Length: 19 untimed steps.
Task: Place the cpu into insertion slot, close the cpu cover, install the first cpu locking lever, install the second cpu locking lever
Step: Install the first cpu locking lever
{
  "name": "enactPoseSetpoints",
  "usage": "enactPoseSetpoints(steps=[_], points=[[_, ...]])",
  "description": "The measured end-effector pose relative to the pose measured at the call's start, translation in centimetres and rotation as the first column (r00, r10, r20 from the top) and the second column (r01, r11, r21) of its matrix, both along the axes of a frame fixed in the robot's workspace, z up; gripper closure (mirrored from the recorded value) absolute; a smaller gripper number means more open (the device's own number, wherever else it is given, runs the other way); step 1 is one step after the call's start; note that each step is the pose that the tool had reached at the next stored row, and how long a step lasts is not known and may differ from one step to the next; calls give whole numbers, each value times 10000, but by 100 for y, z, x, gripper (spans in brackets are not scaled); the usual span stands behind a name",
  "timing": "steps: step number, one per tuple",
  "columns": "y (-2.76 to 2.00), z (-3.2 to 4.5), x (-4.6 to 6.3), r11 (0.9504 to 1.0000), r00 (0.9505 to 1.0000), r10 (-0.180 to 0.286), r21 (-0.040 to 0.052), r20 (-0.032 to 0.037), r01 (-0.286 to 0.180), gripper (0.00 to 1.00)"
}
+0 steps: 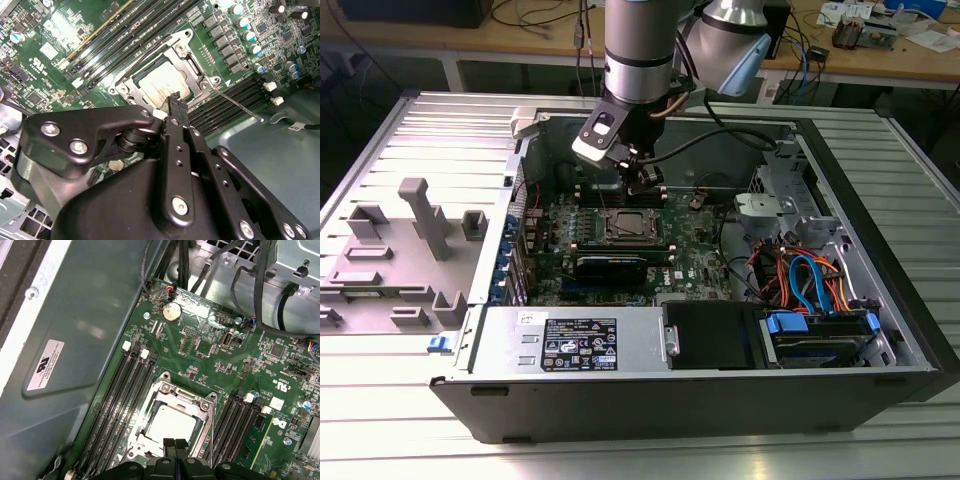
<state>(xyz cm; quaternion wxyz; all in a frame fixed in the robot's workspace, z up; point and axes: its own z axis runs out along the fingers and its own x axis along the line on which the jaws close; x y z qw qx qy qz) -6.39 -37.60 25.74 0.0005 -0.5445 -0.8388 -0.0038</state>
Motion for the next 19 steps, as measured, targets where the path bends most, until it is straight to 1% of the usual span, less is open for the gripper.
enactPoseSetpoints(steps=[9, 11, 14, 16, 17, 19], points=[[0, 0, 0, 10000, 10000, 8, 0, 0, -8, 89], [0, 0, 0, 10000, 10000, 98, 0, 0, -98, 89], [0, 0, 0, 9991, 9991, 434, 0, 0, -434, 89], [0, 0, 0, 9963, 9963, 862, 0, 0, -862, 89], [0, 0, 0, 9939, 9939, 1103, -1, -1, -1103, 89], [0, 0, 0, 9933, 9933, 1153, -1, 0, -1153, 89]])
